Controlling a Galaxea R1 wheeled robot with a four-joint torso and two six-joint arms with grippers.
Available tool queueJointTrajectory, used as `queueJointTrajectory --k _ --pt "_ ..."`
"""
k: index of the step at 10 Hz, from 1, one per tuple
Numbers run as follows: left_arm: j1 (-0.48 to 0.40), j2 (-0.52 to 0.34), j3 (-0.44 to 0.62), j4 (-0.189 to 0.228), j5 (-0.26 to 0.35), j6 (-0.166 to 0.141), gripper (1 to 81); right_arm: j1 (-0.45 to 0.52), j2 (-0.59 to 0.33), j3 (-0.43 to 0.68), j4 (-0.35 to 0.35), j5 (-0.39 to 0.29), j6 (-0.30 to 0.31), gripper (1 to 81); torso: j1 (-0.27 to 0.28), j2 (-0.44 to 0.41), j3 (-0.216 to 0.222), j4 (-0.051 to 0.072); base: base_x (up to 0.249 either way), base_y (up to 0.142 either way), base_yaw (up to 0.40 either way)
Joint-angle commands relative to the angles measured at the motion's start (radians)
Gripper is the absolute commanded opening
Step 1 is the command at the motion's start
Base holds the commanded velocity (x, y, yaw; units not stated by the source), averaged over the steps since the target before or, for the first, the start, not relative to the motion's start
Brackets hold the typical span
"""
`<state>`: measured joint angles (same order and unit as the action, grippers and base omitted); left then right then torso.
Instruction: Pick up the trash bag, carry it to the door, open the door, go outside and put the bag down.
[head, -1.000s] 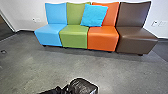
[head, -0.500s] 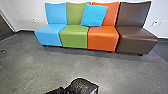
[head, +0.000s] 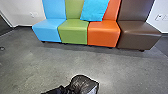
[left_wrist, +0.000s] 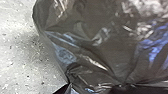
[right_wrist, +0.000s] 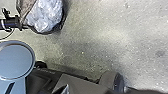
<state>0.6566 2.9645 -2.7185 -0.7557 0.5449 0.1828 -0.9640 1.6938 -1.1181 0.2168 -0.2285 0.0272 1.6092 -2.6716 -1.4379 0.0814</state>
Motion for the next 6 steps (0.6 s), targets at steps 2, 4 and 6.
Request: queueJointTrajectory --k 2,4,6 --pt "-0.096 -0.008 -0.003 0.041 0.067 0.006 81.1 0.064 -0.064 0.038 0.022 -0.06 0.005 81.1 0.0 0.0 -0.006 0.0 0.0 0.0 0.0" --pt "-0.081 -0.014 -0.003 0.072 0.067 0.006 81.1 0.064 -0.064 0.041 0.022 -0.06 0.005 81.1 0.0 0.0 -0.006 0.0 0.0 0.0 0.0" --pt "-0.081 -0.021 -0.003 0.07 0.069 0.006 81.1 0.064 -0.066 0.041 0.021 -0.061 0.011 81.1 0.0 0.0 -0.007 0.0 0.0 0.0 0.0"
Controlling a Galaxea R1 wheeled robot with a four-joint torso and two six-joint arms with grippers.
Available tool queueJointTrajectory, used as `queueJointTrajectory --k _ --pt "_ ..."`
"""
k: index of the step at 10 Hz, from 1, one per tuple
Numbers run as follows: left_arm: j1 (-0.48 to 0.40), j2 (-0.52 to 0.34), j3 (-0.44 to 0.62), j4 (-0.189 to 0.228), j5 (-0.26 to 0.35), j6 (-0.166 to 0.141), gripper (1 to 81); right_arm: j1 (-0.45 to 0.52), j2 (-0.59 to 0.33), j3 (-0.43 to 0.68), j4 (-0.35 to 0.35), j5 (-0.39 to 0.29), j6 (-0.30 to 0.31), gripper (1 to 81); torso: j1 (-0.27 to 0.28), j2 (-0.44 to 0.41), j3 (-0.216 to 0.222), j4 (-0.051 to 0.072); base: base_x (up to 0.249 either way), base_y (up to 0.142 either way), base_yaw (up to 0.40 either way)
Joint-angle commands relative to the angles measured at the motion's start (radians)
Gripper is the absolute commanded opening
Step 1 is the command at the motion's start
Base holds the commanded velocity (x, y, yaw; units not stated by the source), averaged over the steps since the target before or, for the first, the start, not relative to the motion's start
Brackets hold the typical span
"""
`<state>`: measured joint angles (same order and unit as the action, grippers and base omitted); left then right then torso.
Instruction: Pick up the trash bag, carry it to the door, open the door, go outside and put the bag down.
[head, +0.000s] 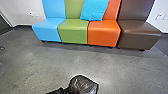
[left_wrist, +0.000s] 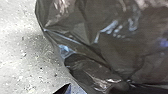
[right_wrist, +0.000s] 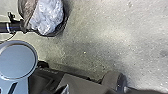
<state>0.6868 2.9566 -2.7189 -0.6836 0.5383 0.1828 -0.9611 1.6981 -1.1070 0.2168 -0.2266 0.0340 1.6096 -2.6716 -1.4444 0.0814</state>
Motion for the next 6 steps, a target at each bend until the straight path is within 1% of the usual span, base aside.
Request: queueJointTrajectory --k 1,3,4,5,6 --pt "-0.109 -0.013 -0.002 -0.002 0.075 0.006 81.1 0.061 -0.068 0.03 0.021 -0.063 0.004 81.1 0.064 -0.028 0.0 0.0 0.0 0.0 0.0" --pt "-0.111 -0.013 -0.002 -0.005 0.075 0.006 81.1 0.061 -0.07 0.029 0.021 -0.062 0.004 81.1 0.072 -0.028 0.0 0.0 0.0 0.0 0.0" --pt "-0.111 -0.014 -0.002 -0.005 0.075 0.006 81.1 0.061 -0.07 0.029 0.021 -0.062 0.004 81.1 0.09 -0.028 0.0 0.0 0.0 0.0 0.0" --pt "-0.111 -0.014 -0.002 -0.007 0.075 0.006 81.1 0.061 -0.07 0.029 0.021 -0.062 0.004 81.1 0.047 -0.012 0.0 0.0 0.0 0.0 0.0" --pt "-0.111 -0.014 -0.002 -0.005 0.075 0.006 81.1 0.061 -0.07 0.03 0.021 -0.062 0.004 81.1 0.066 -0.015 -0.029 0.0 0.0 0.0 0.0"
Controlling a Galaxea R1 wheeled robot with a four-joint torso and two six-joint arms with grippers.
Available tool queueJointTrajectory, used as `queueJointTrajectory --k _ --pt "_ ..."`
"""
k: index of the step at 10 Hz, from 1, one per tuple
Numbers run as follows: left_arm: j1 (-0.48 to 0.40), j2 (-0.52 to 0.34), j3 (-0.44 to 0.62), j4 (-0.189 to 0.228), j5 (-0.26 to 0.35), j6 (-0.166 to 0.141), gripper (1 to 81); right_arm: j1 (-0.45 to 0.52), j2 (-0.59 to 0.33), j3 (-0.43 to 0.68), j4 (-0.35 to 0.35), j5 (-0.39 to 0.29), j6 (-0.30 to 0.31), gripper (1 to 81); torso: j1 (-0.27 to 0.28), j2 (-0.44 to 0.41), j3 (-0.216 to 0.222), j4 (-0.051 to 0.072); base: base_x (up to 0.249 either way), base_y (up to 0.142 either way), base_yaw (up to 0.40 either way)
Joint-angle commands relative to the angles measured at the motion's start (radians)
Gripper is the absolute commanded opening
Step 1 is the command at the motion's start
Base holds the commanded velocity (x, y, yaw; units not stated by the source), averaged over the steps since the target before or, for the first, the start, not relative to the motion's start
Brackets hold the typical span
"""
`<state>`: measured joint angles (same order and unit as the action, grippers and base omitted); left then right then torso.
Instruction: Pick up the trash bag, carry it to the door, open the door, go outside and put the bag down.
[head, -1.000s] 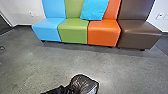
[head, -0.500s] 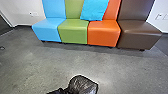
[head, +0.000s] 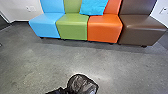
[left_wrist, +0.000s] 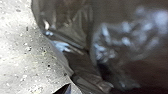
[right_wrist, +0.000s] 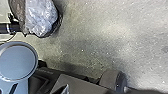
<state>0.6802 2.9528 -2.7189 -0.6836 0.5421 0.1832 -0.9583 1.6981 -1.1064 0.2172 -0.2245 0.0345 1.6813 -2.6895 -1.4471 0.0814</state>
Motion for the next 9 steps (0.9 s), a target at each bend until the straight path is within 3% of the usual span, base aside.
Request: queueJointTrajectory --k 1,5,6,9 --pt "-0.104 -0.01 -0.002 -0.005 0.071 0.004 81.1 0.058 -0.07 0.03 0.021 -0.064 0.004 81.1 -0.001 0.0 0.001 0.0 0.0 0.0 0.0" --pt "-0.098 -0.01 -0.002 -0.001 0.071 0.009 81.1 0.058 -0.075 0.036 0.021 -0.065 0.004 81.1 0.005 0.0 -0.005 0.0 0.0 0.0 0.0" --pt "-0.099 -0.01 -0.002 -0.001 0.071 0.009 1.0 0.058 -0.075 0.037 0.021 -0.065 0.004 81.1 0.005 0.0 -0.005 0.0 0.0 0.0 0.0" --pt "-0.096 -0.009 -0.002 0.001 0.073 0.007 1.0 0.058 -0.075 0.036 0.021 -0.065 0.004 81.1 0.005 0.0 -0.005 0.0 0.0 0.0 0.0"
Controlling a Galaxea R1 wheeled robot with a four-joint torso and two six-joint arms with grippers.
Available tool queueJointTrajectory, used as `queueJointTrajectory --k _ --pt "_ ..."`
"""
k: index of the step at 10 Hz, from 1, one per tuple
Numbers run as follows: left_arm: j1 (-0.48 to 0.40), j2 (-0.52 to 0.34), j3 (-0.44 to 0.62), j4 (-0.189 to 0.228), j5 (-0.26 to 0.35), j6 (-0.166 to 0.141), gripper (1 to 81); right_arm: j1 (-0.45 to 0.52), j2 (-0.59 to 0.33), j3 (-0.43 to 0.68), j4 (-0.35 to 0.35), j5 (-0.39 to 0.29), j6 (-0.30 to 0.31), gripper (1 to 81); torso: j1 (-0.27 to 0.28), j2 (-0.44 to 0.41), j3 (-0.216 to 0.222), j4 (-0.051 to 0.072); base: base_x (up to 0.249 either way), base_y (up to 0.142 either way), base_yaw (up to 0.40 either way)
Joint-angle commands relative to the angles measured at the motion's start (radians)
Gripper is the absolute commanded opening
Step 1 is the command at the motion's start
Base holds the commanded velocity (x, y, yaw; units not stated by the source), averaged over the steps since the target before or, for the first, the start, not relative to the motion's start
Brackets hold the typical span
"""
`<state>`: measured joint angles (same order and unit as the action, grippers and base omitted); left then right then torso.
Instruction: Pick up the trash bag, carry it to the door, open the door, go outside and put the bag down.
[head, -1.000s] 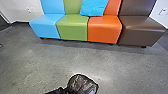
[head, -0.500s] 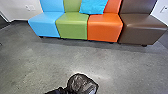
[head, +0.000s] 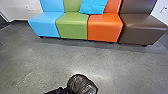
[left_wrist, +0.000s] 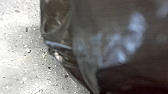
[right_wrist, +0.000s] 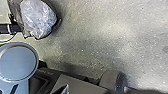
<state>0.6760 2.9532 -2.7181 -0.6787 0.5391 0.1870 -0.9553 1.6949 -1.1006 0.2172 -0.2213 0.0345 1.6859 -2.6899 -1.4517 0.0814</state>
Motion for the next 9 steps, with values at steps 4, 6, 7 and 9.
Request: queueJointTrajectory --k 4,6,7,9 --pt "-0.078 -0.015 0.001 -0.001 0.081 0.014 1.0 0.055 -0.07 0.027 0.021 -0.069 0.004 81.1 0.0 0.0 0.0 0.0 0.0 0.0 0.0" --pt "-0.078 -0.015 0.003 -0.001 0.087 0.031 1.0 0.051 -0.067 0.023 0.021 -0.069 0.004 81.1 -0.065 0.101 0.0 0.0 0.0 0.0 0.0" --pt "-0.077 -0.015 0.003 0.001 0.088 0.045 1.0 0.049 -0.062 0.021 0.019 -0.069 0.002 81.1 -0.072 0.113 0.0 0.0 0.0 0.0 0.0" --pt "-0.074 -0.018 0.003 0.004 0.088 0.054 1.0 0.045 -0.038 0.013 0.014 -0.069 0.001 81.1 -0.107 0.169 0.1 0.0 0.0 0.0 0.0"
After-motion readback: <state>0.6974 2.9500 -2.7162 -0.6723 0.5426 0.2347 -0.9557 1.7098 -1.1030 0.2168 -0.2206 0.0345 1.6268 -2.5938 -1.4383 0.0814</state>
